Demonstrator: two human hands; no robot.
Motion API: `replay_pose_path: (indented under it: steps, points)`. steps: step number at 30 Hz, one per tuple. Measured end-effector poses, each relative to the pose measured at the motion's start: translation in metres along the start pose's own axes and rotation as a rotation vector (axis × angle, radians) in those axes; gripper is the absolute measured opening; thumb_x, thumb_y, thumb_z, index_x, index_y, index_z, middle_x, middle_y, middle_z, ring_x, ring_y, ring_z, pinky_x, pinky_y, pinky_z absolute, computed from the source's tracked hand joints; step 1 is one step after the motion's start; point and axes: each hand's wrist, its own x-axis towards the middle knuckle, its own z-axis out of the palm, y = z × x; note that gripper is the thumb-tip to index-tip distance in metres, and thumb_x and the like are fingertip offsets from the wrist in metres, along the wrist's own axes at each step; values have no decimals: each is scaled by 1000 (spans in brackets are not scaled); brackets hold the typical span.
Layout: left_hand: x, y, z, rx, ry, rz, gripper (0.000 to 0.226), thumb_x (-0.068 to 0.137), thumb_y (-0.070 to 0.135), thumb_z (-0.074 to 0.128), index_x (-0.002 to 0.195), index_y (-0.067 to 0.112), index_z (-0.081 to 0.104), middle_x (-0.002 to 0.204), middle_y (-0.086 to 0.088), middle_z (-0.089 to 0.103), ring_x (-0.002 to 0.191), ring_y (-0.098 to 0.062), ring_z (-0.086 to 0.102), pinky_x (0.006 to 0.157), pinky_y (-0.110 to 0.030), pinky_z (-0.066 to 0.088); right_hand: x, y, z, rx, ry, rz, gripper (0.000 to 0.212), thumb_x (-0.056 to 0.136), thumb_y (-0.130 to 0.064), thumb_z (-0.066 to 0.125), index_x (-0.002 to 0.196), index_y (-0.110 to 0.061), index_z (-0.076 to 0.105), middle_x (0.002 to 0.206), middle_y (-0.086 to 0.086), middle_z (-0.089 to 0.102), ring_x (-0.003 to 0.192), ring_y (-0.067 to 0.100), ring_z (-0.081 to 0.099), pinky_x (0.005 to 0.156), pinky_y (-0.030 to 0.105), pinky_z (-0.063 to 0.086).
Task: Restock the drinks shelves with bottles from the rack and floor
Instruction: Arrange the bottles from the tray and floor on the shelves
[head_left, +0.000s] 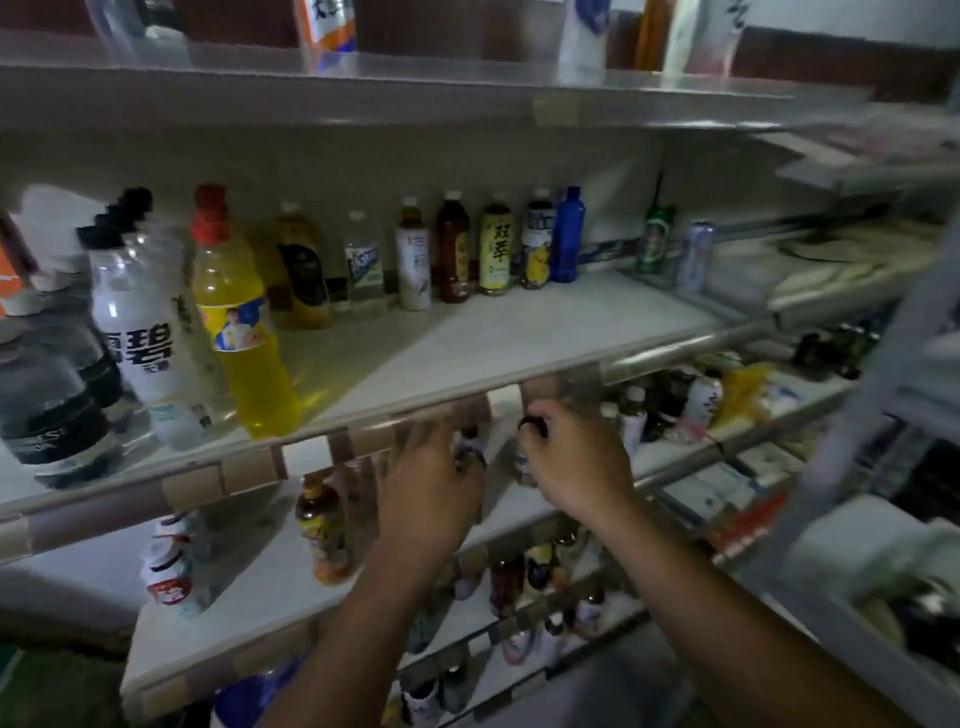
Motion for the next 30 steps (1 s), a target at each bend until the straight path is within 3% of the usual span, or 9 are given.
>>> replay_pose_path:
  steps: [2, 4, 6, 9, 13, 17, 24, 27, 30]
  points:
    - [-14, 31, 18, 86, -92, 84, 50, 90, 33, 55, 140, 30, 46, 146, -7, 43, 132, -35, 42, 104, -49, 36, -27, 36, -30, -150, 31, 33, 28, 94, -37, 54, 116, -26, 66, 107, 1, 72, 100, 25, 64, 76, 31, 43]
    - [-27, 62, 41, 138, -192, 152, 56, 92, 33, 54, 145, 31, 38, 155, -7, 30, 139, -37, 31, 110, -52, 34, -54, 71, -58, -280, -1, 113, 38, 95, -40, 49, 129, -26, 59, 126, 4, 65, 118, 31, 55, 95, 40, 42]
    - [-41, 93, 66, 174, -271, 235, 58, 92, 35, 53, 147, 30, 34, 157, -8, 24, 140, -39, 27, 110, -52, 34, -84, 104, -82, -408, -22, 190, 46, 96, -42, 45, 138, -25, 51, 140, 6, 54, 130, 34, 44, 105, 45, 35]
    - [-66, 140, 100, 194, -366, 332, 58, 95, 39, 51, 149, 30, 30, 159, -6, 19, 145, -37, 18, 113, -55, 29, -128, 145, -112, -564, -36, 312, 55, 96, -49, 45, 143, -23, 43, 146, 10, 43, 136, 36, 35, 110, 49, 28]
    - [-100, 194, 138, 239, -368, 568, 49, 95, 32, 46, 143, 27, 41, 152, -5, 32, 131, -34, 39, 103, -46, 41, -180, 192, -139, -653, -86, 483, 57, 97, -48, 44, 146, -21, 35, 147, 14, 39, 136, 38, 34, 109, 51, 30]
    - [-114, 230, 174, 234, -485, 701, 45, 95, 32, 47, 139, 22, 44, 148, -9, 35, 128, -34, 41, 100, -44, 42, -208, 229, -154, -677, -125, 642, 62, 95, -47, 48, 147, -18, 33, 152, 17, 30, 138, 39, 30, 112, 52, 26]
    - [-114, 257, 239, 245, -597, 952, 46, 96, 30, 41, 142, 22, 39, 148, -5, 33, 117, -28, 48, 86, -34, 42, -216, 292, -156, -516, -83, 937, 60, 93, -38, 54, 145, -14, 36, 149, 16, 35, 137, 38, 34, 110, 46, 33]
    - [-104, 264, 267, 229, -654, 1037, 47, 97, 29, 41, 144, 21, 38, 148, -4, 34, 117, -28, 47, 80, -33, 38, -214, 324, -155, -291, 124, 1123, 43, 95, -26, 51, 135, -10, 46, 135, 18, 49, 127, 40, 47, 107, 46, 39]
    - [-103, 274, 286, 179, -710, 1059, 44, 98, 28, 41, 141, 21, 41, 143, -4, 39, 115, -28, 48, 80, -34, 39, -225, 362, -158, -34, 356, 1407, 46, 98, -33, 51, 137, -8, 44, 133, 23, 51, 122, 44, 51, 104, 46, 43]
